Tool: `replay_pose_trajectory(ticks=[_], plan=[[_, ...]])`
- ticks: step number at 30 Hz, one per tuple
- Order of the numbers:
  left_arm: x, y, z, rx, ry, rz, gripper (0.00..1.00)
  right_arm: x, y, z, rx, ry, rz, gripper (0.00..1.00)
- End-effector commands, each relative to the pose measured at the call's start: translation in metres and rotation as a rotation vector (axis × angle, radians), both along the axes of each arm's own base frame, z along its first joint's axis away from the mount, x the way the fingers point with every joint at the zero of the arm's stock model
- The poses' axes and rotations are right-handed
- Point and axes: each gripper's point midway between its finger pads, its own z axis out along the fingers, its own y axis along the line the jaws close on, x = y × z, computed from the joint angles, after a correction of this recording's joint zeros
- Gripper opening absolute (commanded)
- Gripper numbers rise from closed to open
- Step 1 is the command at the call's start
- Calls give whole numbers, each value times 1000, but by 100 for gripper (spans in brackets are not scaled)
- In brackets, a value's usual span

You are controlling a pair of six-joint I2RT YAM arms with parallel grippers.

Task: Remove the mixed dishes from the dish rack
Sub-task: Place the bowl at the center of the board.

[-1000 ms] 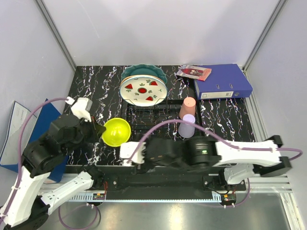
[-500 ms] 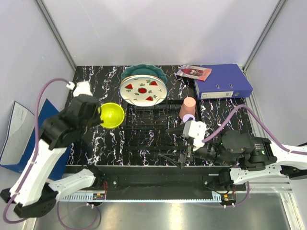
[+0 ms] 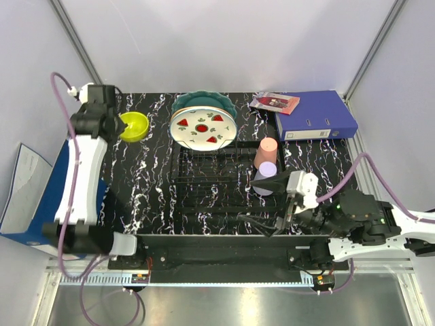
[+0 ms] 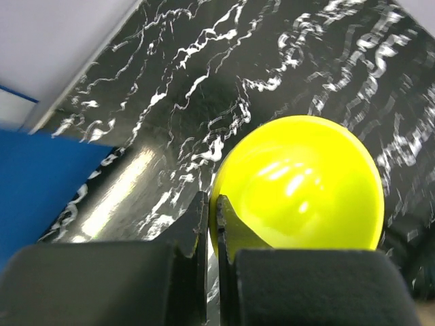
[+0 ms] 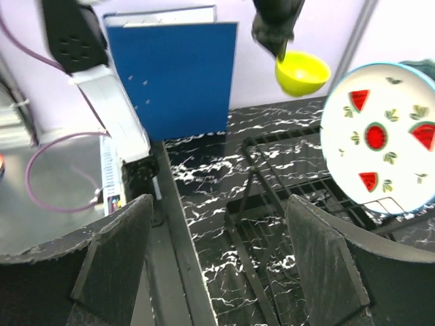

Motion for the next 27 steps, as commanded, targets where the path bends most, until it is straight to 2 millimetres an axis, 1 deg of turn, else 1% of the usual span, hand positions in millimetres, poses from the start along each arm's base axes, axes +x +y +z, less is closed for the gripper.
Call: replay_pose_trajectory(ticks=[1,2,4,5,6,7,8,9,10,11,12,13,14,15,16,17,19,23,25,26,27], plan=[[72,-8,-17,-129,-78,30,0,18,-11,11,67,21,-114,87],[96,-7,-31,-132,-56,39,0,22,-12,10,68,27,-138,87],[120,-5,-43,-124,-34,53,0,33,-20,9,70,40,-206,88],[134,-4,-33,-119,-64,58,0,36,-23,10,76,48,-227,88],[150,1,-55,-98,-20,78,0,38,-27,10,83,54,-245,88],[159,2,-58,-94,-23,83,0,41,-34,10,93,59,-266,88],[173,3,-50,-96,-67,82,0,43,-37,10,99,62,-276,88],[184,12,-64,-100,-57,101,0,44,-39,10,102,65,-285,88],[192,13,-65,-104,-70,106,0,47,-45,10,115,71,-306,89],[203,14,-62,-110,-103,111,0,49,-48,10,116,69,-317,89],[211,17,-73,-121,-98,125,0,52,-51,8,116,70,-337,89],[218,19,-77,-127,-106,130,0,53,-54,8,116,67,-347,89],[226,20,-73,-136,-128,133,0,54,-56,8,118,67,-354,89],[231,20,-76,-157,-134,127,0,56,-57,5,113,65,-368,89],[243,20,-84,-173,-134,123,0,58,-59,6,115,61,-378,89],[248,20,-88,-202,-135,116,0,59,-59,5,112,58,-386,90],[256,21,-101,-252,-139,150,0,64,-63,2,110,52,-424,91],[270,19,-116,-309,-178,173,0,70,-68,1,121,48,-473,92],[276,19,-120,-312,-194,176,0,73,-72,2,133,54,-493,92],[278,20,-128,-299,-185,186,0,74,-74,3,139,57,-500,91],[281,21,-130,-292,-186,187,0,76,-78,4,142,61,-515,91]])
